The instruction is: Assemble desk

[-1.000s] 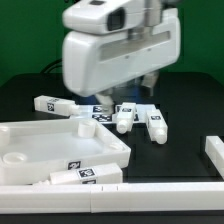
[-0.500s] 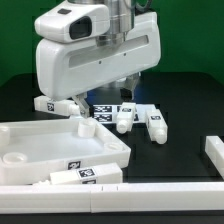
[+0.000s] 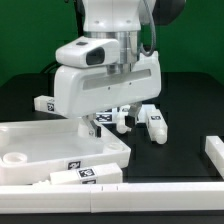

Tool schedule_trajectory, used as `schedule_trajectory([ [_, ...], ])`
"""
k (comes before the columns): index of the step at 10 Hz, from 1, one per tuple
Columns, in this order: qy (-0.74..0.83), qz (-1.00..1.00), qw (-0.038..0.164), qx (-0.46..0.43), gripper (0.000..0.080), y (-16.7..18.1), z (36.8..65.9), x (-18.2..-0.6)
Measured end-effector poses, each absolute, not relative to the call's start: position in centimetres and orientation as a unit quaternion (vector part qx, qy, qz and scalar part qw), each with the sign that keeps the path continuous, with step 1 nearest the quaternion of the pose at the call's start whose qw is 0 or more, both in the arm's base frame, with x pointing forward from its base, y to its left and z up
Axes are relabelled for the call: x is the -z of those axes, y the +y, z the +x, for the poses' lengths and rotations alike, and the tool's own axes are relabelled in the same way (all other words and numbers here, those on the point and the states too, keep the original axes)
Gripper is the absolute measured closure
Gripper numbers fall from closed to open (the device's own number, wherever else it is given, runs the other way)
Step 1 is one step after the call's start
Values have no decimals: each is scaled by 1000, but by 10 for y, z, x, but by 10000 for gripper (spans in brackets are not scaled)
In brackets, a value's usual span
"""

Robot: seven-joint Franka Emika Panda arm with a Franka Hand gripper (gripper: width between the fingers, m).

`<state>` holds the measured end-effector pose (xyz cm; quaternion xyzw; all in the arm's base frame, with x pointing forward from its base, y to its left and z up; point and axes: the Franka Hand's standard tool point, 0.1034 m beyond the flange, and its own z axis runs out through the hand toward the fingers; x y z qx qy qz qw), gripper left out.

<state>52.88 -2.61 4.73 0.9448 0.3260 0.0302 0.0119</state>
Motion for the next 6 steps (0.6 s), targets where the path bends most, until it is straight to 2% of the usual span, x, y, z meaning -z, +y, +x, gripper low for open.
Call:
schedule_trajectory([
  [2, 325, 945, 13, -33, 150, -27, 527, -44],
  [3, 321, 946, 16, -35, 150, -32, 517, -35],
  [5, 312, 949, 15, -32, 150, -38, 513, -30],
  [6, 312, 949, 15, -32, 181, -38, 514, -30],
])
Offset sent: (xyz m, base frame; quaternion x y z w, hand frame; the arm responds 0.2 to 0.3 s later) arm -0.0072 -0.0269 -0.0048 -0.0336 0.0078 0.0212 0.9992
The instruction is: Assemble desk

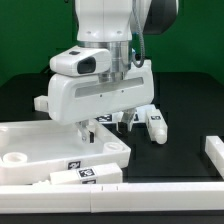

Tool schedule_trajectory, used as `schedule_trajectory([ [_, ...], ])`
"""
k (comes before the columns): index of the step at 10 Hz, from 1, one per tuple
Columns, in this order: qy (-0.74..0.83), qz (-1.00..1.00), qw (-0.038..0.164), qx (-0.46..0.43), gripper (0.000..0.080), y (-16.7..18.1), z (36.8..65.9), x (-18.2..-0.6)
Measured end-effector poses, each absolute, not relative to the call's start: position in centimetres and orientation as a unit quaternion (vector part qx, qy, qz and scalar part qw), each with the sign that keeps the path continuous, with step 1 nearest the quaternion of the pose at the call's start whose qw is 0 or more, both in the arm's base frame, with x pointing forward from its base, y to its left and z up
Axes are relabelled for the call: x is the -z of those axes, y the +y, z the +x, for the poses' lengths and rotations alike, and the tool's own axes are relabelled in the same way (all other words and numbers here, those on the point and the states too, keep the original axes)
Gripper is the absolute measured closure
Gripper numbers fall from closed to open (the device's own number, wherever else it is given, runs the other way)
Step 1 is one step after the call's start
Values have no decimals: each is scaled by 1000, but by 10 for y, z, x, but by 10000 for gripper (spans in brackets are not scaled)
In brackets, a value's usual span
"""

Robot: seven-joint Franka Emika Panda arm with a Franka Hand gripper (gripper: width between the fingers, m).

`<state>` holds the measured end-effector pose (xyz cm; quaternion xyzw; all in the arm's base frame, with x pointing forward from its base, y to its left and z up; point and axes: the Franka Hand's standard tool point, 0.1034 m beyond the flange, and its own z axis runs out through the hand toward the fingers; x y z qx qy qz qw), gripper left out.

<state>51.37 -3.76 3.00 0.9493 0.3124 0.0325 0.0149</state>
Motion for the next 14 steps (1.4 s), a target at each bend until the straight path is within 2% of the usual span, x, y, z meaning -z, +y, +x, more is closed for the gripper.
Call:
schedule_trajectory([
  [1, 312, 949, 15, -32, 315, -38, 514, -30],
  [2, 312, 949, 15, -32, 315, -38, 514, -30],
  [3, 312, 949, 15, -32, 516, -38, 514, -30],
  [4, 312, 949, 15, -32, 651, -38, 514, -30],
  [5, 312, 949, 15, -32, 651, -38, 514, -30],
  [6, 312, 949, 15, -32, 765, -38, 514, -30],
  [8, 306, 951, 14, -32, 790, -37, 513, -29],
  [10, 251, 967, 3, -35, 797, -28, 513, -29],
  [11, 228, 973, -4, -38, 798, -14, 514, -29],
  [14, 212, 976, -5, -55, 798, 14, 524, -29],
])
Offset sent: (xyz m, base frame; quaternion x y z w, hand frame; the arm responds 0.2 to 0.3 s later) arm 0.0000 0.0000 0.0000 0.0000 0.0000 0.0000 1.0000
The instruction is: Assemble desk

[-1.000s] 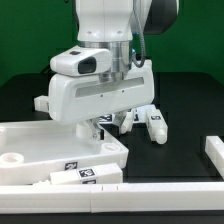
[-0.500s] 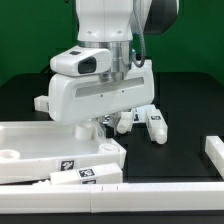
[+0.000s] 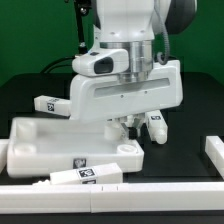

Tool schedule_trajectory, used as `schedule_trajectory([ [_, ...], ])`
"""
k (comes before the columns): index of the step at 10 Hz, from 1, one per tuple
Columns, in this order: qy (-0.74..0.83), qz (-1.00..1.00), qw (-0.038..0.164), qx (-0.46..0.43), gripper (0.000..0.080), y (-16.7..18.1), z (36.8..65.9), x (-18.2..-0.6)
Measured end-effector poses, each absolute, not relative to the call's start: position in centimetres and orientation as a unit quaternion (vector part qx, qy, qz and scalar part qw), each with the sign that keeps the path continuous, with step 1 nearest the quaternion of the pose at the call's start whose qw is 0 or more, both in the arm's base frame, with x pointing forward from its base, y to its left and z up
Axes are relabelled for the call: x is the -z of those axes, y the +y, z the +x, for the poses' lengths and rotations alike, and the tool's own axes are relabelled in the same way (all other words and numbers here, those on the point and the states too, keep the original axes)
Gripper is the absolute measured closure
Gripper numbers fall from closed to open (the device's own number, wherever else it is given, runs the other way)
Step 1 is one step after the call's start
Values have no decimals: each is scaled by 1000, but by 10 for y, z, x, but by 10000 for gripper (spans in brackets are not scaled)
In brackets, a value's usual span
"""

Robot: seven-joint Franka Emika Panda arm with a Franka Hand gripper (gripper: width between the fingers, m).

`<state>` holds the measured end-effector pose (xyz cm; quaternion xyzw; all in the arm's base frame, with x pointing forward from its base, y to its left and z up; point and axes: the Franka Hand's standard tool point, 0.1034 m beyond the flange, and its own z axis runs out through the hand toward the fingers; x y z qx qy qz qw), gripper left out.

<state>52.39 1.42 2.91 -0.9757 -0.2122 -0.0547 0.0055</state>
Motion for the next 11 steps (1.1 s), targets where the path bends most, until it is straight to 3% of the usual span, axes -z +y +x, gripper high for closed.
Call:
schedule_trajectory([
  [6, -215, -975, 7, 47, 798, 4, 532, -36],
  [7, -243, -970, 12, 23, 673, -8, 546, -50],
  [8, -265, -964, 17, 15, 472, -18, 566, -57],
  [9, -272, -962, 16, 18, 472, -19, 574, -57],
  [11, -273, -962, 17, 17, 216, -18, 573, -56],
])
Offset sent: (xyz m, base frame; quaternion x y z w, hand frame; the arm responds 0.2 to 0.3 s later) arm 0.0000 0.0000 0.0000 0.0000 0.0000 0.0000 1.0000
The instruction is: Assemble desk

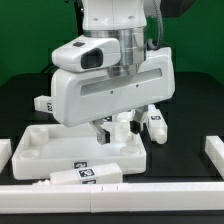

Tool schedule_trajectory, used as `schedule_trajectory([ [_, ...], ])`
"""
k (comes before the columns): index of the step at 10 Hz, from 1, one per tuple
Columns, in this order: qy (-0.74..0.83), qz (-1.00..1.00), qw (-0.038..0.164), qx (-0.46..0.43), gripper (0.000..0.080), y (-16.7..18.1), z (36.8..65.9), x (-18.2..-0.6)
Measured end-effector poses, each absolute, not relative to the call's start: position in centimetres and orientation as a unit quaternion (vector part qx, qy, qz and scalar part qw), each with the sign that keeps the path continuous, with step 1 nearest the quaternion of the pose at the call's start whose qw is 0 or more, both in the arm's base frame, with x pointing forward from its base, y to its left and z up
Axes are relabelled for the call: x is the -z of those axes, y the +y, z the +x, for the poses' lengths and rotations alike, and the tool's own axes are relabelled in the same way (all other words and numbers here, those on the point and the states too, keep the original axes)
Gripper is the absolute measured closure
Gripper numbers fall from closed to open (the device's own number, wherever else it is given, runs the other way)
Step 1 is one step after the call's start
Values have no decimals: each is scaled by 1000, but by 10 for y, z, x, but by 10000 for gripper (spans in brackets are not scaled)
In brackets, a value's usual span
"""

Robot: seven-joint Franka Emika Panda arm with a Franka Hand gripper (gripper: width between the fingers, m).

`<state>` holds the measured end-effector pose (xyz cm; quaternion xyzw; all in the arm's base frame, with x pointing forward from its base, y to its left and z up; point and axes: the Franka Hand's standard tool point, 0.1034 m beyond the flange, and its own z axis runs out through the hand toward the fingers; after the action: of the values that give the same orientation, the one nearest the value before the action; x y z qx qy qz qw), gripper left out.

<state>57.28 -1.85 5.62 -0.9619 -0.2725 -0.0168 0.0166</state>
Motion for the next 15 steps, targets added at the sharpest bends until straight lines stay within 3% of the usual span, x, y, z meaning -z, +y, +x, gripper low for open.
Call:
schedule_trajectory([
  [3, -373, -927, 2, 36, 152, -39, 593, -65],
  [5, -476, -877, -24, 56, 151, -33, 615, -70],
  [8, -471, -880, -22, 58, 151, -30, 611, -67],
  [11, -596, -799, -52, 64, 151, -44, 625, -62],
  [13, -654, -754, -48, 41, 151, -46, 632, -52],
  [15, -645, -761, -48, 43, 151, -46, 632, -52],
])
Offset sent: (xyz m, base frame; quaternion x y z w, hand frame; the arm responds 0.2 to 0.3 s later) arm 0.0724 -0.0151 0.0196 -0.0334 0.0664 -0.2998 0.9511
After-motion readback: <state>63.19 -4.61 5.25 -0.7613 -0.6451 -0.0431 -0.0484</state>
